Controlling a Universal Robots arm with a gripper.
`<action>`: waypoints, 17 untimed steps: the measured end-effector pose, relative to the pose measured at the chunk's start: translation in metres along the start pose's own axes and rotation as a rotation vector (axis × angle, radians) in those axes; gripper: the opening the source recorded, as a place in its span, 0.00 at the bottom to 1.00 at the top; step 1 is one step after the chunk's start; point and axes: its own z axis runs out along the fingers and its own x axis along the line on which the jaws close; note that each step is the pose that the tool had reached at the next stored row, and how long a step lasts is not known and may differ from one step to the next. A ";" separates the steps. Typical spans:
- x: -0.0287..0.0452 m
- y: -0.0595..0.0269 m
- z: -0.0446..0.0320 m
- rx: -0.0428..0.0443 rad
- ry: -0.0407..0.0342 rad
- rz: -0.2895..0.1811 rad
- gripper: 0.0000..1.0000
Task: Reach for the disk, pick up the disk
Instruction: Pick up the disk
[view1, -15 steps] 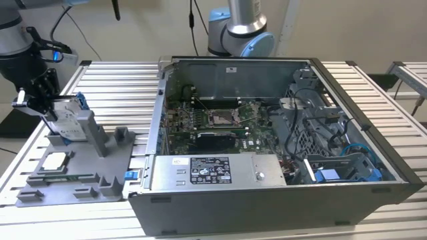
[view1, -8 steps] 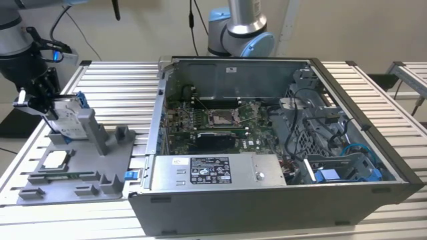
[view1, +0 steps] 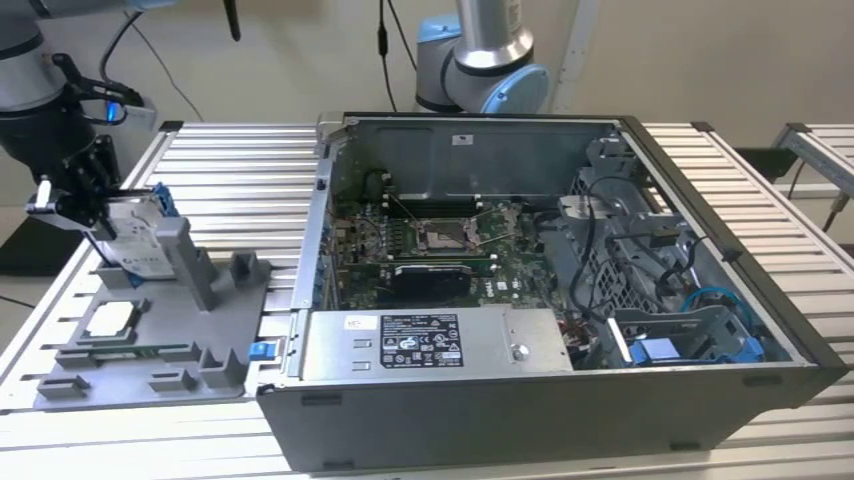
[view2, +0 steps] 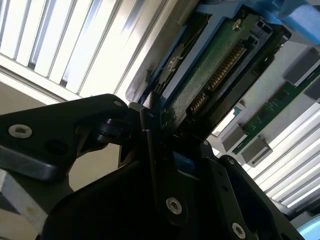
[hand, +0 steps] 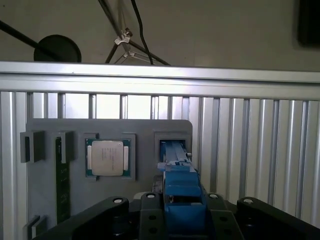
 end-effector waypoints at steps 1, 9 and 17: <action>0.0000 0.0000 -0.0001 0.0000 0.0000 0.000 0.00; -0.0004 0.0002 -0.0102 -0.0001 0.0000 0.000 0.00; -0.0010 0.0004 -0.0228 0.0000 0.0000 0.000 0.00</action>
